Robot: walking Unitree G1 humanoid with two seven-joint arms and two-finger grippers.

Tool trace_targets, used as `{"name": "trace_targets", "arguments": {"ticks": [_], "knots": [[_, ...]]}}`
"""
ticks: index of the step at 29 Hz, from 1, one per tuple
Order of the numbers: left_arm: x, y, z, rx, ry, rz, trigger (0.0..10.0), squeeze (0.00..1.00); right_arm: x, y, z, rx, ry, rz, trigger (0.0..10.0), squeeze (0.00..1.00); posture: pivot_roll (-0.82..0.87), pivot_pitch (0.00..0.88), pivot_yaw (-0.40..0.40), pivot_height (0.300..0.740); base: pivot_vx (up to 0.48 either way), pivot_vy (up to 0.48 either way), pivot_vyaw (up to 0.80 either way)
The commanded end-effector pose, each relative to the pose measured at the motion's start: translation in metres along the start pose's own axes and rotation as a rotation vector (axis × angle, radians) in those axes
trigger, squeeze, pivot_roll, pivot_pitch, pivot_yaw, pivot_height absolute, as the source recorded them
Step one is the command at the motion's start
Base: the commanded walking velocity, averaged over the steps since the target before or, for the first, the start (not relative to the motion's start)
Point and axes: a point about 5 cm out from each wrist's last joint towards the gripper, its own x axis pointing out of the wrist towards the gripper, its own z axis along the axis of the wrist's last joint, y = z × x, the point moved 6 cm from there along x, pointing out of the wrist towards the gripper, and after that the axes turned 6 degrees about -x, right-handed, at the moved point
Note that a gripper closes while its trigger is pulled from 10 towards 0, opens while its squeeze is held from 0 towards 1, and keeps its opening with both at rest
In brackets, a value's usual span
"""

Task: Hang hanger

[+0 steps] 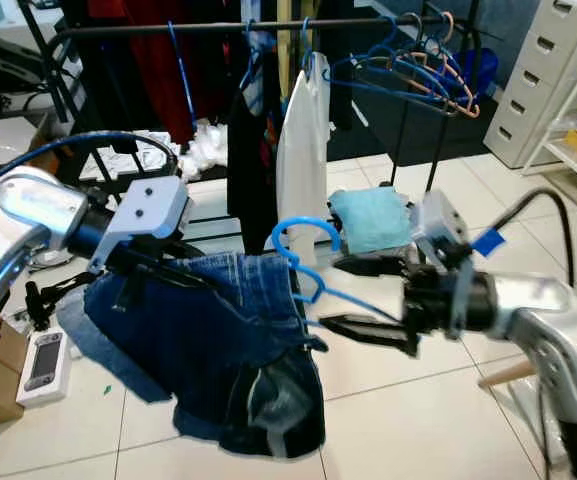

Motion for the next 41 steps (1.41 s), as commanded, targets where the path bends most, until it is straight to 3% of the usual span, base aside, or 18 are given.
{"name": "trace_targets", "arguments": {"ticks": [1, 6, 8, 12, 13, 15, 16, 18, 20, 23, 29, 30, 31, 34, 35, 37, 39, 41], "knots": [[-0.015, 0.014, 0.008, 0.039, -0.009, 0.066, 0.0, 0.0, -0.015, 0.001, -0.001, 0.003, 0.01, -0.041, 10.0, 1.0, -0.07, 0.077, 0.015, 0.74, 0.0, 0.0, 0.0], [-0.033, 0.034, 0.008, 0.05, 0.005, 0.171, 0.0, 0.0, -0.042, 0.0, -0.014, 0.063, 0.028, -0.15, 10.0, 1.0, -0.08, 0.085, 0.015, 0.74, 0.0, 0.0, 0.0], [-0.033, 0.034, 0.008, 0.05, 0.005, 0.171, 0.0, 0.0, -0.042, 0.0, -0.014, 0.063, 0.028, -0.15, 10.0, 1.0, -0.08, 0.085, 0.015, 0.74, 0.0, 0.0, 0.0], [-0.047, 0.053, 0.017, 0.074, -0.023, 0.268, 0.0, 0.0, -0.055, 0.01, -0.035, 0.165, 0.015, -0.217, 10.0, 1.0, -0.08, 0.087, 0.017, 0.74, 0.0, 0.0, 0.0], [-0.05, 0.06, 0.024, 0.082, -0.052, 0.304, 0.0, 0.0, -0.054, 0.015, -0.046, 0.224, -0.002, -0.232, 10.0, 0.74, -0.08, 0.089, 0.017, 0.74, 0.0, 0.0, 0.0], [-0.051, 0.065, 0.029, 0.085, -0.073, 0.326, 0.0, 0.0, -0.052, 0.018, -0.054, 0.263, -0.014, -0.24, 10.0, 0.74, -0.08, 0.089, 0.017, 0.74, 0.0, 0.0, 0.0], [-0.052, 0.068, 0.041, 0.09, -0.128, 0.341, 0.0, 0.0, -0.048, 0.018, -0.065, 0.315, -0.038, -0.274, 10.0, 0.0, -0.08, 0.089, 0.019, 0.74, 0.0, 0.0, 0.0], [-0.051, 0.07, 0.059, 0.102, -0.216, 0.345, 0.0, 0.0, -0.043, 0.013, -0.081, 0.386, -0.07, -0.336, 10.0, 0.0, -0.08, 0.088, 0.017, 0.74, 0.0, 0.0, 0.0], [-0.051, 0.07, 0.059, 0.102, -0.216, 0.345, 0.0, 0.0, -0.043, 0.013, -0.081, 0.386, -0.07, -0.336, 10.0, 0.0, -0.08, 0.088, 0.017, 0.74, 0.0, 0.0, 0.0], [-0.056, 0.074, 0.08, 0.113, -0.316, 0.359, 0.0, 0.0, -0.038, -0.001, -0.095, 0.433, -0.112, -0.437, 10.0, 0.0, -0.08, 0.087, 0.016, 0.74, 0.0, 0.0, 0.0], [-0.062, 0.073, 0.098, 0.129, -0.405, 0.355, 0.0, 0.0, -0.03, -0.025, -0.089, 0.515, -0.285, -0.546, 10.0, 0.0, -0.07, 0.087, 0.02, 0.74, 0.0, 0.0, 0.0], [-0.063, 0.074, 0.101, 0.139, -0.41, 0.354, 4.9, 0.0, -0.026, -0.033, -0.09, 0.531, -0.313, -0.587, 10.0, 0.0, -0.08, 0.087, 0.021, 0.74, 0.0, 0.0, 0.0], [-0.063, 0.074, 0.102, 0.146, -0.411, 0.355, 8.0, 0.0, -0.023, -0.037, -0.091, 0.539, -0.324, -0.615, 10.0, 0.0, -0.08, 0.087, 0.021, 0.74, 0.0, 0.0, 0.0], [-0.063, 0.074, 0.104, 0.152, -0.412, 0.354, 8.0, 0.0, -0.02, -0.04, -0.094, 0.54, -0.316, -0.643, 10.0, 0.0, -0.07, 0.087, 0.02, 0.74, 0.0, 0.0, 0.0], [-0.063, 0.074, 0.106, 0.159, -0.416, 0.352, 9.1, 0.0, -0.017, -0.043, -0.094, 0.541, -0.323, -0.666, 10.0, 0.0, -0.07, 0.087, 0.02, 0.74, 0.0, 0.0, 0.0], [-0.064, 0.073, 0.11, 0.165, -0.427, 0.349, 10.0, 0.0, -0.016, -0.046, -0.095, 0.538, -0.326, -0.689, 10.0, 0.0, -0.07, 0.087, 0.02, 0.74, 0.0, 0.0, 0.0], [-0.064, 0.071, 0.113, 0.172, -0.436, 0.344, 10.0, 0.0, -0.015, -0.05, -0.099, 0.531, -0.304, -0.723, 10.0, 0.0, -0.07, 0.086, 0.023, 0.74, 0.0, 0.0, 0.0], [-0.065, 0.069, 0.12, 0.192, -0.448, 0.336, 10.0, 0.0, -0.009, -0.055, -0.125, 0.51, -0.115, -0.794, 10.0, 0.0, -0.07, 0.086, 0.023, 0.74, 0.0, 0.0, 0.0]]}}
